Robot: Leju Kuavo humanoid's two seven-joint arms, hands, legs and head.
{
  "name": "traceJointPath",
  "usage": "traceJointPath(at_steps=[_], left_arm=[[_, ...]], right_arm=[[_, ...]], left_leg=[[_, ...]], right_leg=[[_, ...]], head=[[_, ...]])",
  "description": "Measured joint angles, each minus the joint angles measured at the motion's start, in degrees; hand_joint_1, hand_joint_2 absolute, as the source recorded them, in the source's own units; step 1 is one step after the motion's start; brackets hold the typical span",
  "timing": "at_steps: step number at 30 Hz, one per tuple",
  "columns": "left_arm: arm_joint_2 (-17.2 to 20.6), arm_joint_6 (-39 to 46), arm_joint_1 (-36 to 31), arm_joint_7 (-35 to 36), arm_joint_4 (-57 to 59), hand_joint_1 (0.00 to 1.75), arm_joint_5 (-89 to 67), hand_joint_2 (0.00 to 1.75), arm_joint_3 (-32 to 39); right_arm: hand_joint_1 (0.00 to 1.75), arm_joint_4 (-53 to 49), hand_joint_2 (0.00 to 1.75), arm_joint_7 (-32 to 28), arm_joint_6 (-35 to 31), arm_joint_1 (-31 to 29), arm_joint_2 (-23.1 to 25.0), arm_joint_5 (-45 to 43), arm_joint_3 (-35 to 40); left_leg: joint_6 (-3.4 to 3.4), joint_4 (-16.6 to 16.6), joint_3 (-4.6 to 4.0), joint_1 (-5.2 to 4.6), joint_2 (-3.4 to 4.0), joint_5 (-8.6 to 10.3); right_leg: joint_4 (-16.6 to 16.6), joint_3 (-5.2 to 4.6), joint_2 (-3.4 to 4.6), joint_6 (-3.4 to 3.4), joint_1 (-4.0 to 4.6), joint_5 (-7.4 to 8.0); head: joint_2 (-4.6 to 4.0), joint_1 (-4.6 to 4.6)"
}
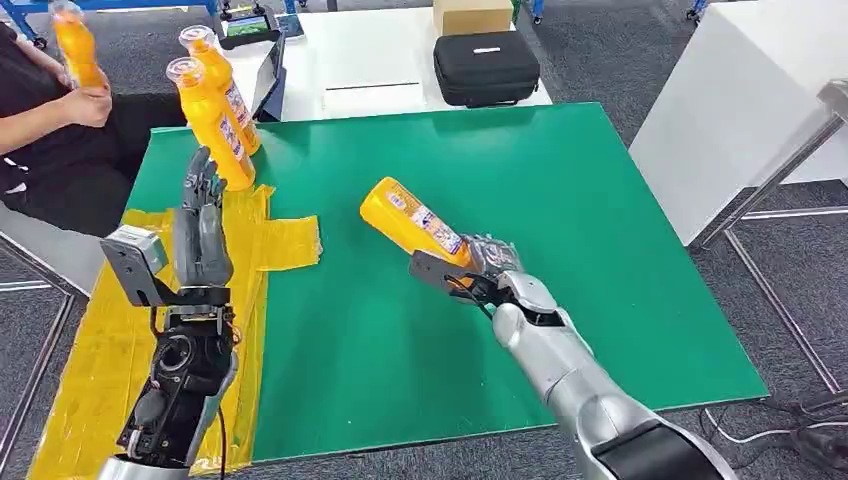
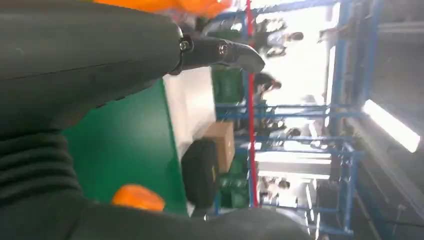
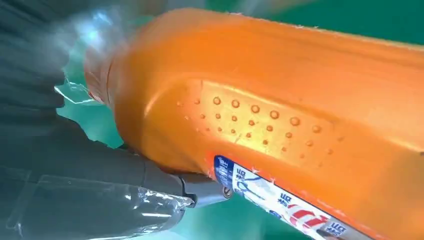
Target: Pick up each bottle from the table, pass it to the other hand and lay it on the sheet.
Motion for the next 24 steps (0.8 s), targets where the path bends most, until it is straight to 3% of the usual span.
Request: traceJointPath(at_steps=[5,13,15,24], left_arm=[[0.04,-5.56,-1.56,3.3,6.51,0.0,8.61,1.75,1.9],[0.06,-6.48,-2.25,4.12,9.21,0.0,10.75,1.75,2.65],[0.2,-9.85,-3.34,5.62,17.48,0.0,17.56,1.75,4.81],[0.24,-9.76,-4.01,5.91,21.82,0.0,18.72,1.75,5.62]], right_arm=[[1.75,-4.28,1.75,1.01,-1.31,1.88,-0.65,-0.72,0.48],[1.75,-6.35,1.75,1.33,-1.77,2.82,-1.07,-0.83,0.9],[1.75,-13.4,1.75,2.41,-1.84,5.29,-1.86,-1.07,2.54],[1.75,-17.69,1.75,2.69,-1.84,6.42,-2.29,-1.29,3.59]], left_leg=[[0.0,0.0,-0.02,0.01,0.0,0.0],[0.0,0.0,-0.01,0.01,0.03,0.0],[0.0,0.0,-0.04,0.01,0.05,0.0],[0.0,0.0,-0.13,0.0,0.03,0.0]], right_leg=[[0.0,-0.04,0.0,0.0,0.0,0.0],[0.01,-0.04,0.0,0.0,0.0,0.0],[0.01,-0.1,0.01,0.0,0.0,0.0],[0.01,-0.13,0.0,0.0,0.0,0.0]], head=[[0.0,0.0],[0.0,0.0],[0.0,0.0],[0.0,0.0]])
